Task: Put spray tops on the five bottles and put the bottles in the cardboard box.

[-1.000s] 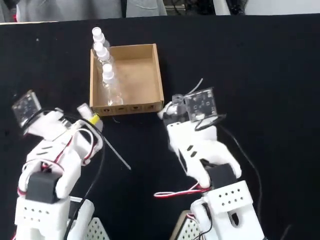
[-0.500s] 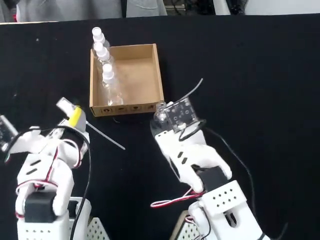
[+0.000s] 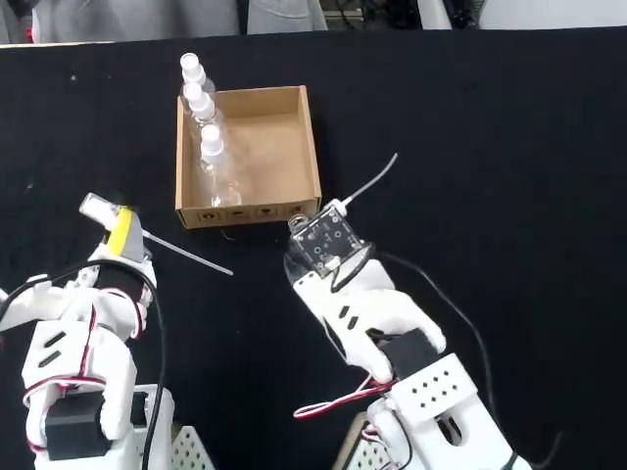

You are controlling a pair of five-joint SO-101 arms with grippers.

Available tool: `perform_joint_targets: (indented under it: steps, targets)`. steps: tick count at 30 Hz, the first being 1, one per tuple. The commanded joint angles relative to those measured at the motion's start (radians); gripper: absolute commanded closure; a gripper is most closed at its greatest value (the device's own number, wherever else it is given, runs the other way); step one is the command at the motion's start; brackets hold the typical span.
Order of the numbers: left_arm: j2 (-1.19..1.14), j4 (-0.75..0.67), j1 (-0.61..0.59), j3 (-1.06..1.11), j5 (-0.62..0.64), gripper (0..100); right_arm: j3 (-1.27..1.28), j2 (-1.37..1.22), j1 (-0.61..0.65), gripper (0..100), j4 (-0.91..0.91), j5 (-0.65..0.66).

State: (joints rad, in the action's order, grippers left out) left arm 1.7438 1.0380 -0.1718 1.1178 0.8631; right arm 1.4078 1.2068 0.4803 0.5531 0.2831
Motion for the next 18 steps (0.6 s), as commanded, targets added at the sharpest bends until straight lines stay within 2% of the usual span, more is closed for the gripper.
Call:
perform_joint_targets:
  steps: [1, 10, 18]
  targets:
    - [0.006, -0.028, -0.015, -0.010, 0.020, 97, 0.018, 0.031, 0.040, 91.0, -0.029, 0.041]
    - [0.006, -0.028, -0.016, -0.010, 0.052, 97, 0.061, 0.031, 0.172, 91.0, -0.032, 0.133]
    - [0.006, -0.072, -0.071, 0.024, 0.054, 97, 0.136, 0.031, 0.221, 91.0, -0.157, 0.193]
